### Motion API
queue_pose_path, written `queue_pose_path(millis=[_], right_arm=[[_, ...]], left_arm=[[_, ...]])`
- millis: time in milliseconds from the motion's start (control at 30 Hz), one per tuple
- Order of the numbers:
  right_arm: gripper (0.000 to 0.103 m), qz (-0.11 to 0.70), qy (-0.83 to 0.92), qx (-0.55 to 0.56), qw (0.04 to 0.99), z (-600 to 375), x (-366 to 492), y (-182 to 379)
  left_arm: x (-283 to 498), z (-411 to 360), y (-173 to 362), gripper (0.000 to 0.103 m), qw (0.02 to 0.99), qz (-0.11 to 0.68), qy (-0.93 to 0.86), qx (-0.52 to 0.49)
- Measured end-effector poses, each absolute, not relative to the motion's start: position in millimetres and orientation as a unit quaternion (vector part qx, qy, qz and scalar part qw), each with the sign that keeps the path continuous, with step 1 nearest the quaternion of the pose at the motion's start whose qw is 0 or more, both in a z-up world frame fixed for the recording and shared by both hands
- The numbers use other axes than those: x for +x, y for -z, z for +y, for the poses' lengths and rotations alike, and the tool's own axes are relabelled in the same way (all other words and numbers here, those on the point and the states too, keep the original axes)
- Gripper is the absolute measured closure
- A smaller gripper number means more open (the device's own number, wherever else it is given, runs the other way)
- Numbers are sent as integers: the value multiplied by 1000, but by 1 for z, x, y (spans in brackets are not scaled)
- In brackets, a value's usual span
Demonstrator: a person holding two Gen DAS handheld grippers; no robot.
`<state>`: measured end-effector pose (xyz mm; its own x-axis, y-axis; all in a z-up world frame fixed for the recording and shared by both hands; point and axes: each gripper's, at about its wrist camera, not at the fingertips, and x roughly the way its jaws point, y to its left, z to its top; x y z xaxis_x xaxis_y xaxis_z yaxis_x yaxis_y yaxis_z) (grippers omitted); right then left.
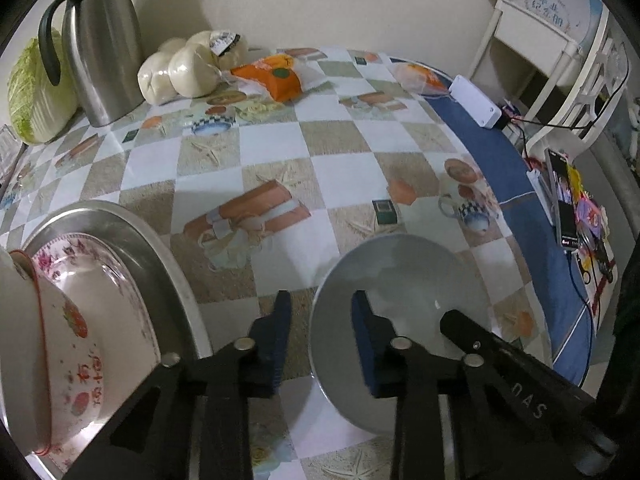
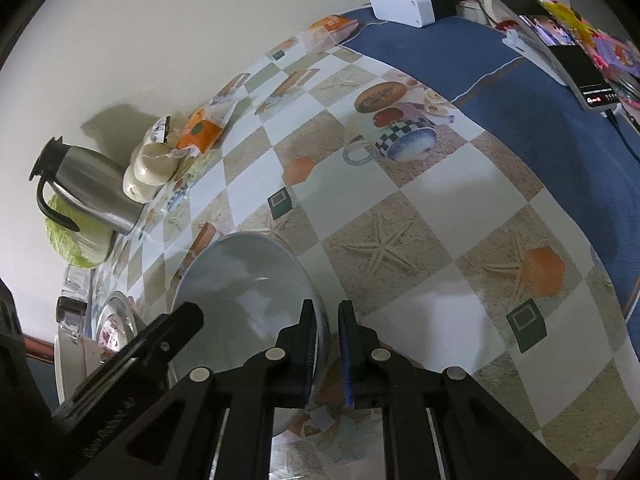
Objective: Organize plates and bowls
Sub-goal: 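Close both grippers on the white round bowl rim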
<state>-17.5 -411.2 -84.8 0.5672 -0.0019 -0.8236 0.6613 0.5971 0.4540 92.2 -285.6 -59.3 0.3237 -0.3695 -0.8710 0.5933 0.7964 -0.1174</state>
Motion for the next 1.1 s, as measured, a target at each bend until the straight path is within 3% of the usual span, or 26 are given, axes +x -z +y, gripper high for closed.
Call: queue_pose_path(millis=[233, 733, 1100], right_arm=[[91, 425, 205, 399, 787, -409, -15, 90], [90, 438, 200, 396, 782, -406, -12, 92], [90, 420, 188, 400, 793, -401, -15, 69]], left_arm=[[89, -291, 70, 86, 803, 500, 296, 133], [86, -293, 69, 87, 801, 494, 307, 142], [83, -282, 36, 87, 815, 471, 316, 123]])
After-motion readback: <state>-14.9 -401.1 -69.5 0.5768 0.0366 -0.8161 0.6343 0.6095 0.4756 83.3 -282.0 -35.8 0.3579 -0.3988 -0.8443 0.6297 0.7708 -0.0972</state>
